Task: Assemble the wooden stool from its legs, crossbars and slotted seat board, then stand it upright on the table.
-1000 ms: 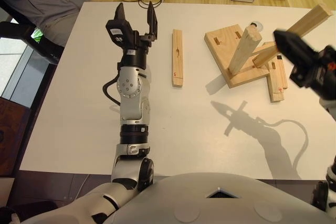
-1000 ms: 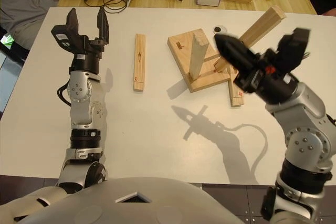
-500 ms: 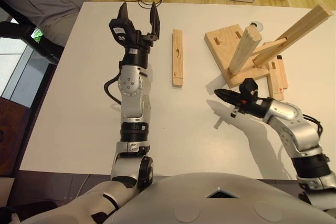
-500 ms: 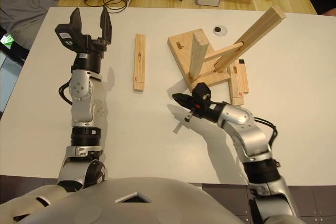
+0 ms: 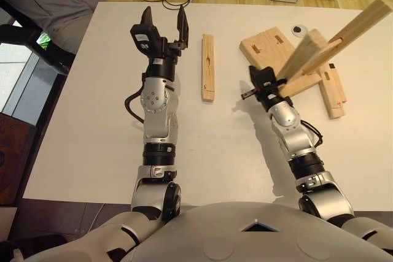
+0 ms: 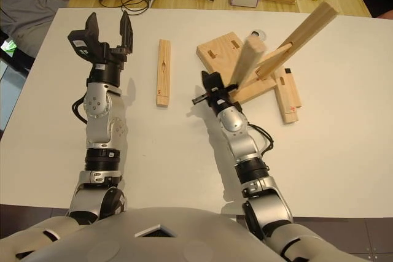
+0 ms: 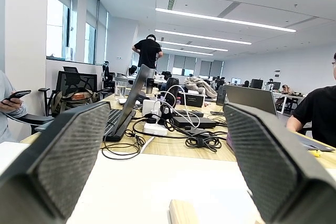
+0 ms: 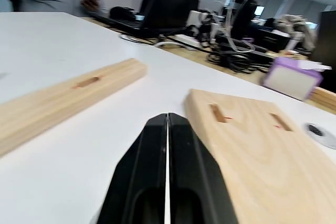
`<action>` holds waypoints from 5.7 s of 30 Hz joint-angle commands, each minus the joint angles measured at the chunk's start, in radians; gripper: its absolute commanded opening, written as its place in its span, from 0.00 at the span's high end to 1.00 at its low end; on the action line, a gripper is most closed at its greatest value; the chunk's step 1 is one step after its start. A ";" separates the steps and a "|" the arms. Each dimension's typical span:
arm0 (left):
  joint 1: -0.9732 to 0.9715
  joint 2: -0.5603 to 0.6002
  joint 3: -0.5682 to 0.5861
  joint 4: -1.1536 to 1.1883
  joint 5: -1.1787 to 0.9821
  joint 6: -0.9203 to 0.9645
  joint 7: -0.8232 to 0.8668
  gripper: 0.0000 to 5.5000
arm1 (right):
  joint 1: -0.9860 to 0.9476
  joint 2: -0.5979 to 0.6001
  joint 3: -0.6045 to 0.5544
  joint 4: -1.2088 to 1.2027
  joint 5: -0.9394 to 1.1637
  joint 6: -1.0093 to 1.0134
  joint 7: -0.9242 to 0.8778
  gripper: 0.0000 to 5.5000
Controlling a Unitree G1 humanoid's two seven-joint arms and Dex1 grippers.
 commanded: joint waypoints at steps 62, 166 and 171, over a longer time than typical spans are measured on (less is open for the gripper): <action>-0.009 -0.015 -0.010 0.046 0.013 -0.027 0.027 0.28 | -0.550 -0.297 0.199 0.718 -0.318 -0.020 0.521 0.99; -0.023 -0.022 -0.147 -0.183 0.033 0.310 -0.108 0.02 | -0.257 -0.655 -0.514 0.892 0.177 0.014 0.389 0.32; -0.022 -0.018 -0.144 -0.190 0.020 0.314 -0.109 0.02 | -0.243 -0.645 -0.529 0.917 0.207 0.085 0.379 0.32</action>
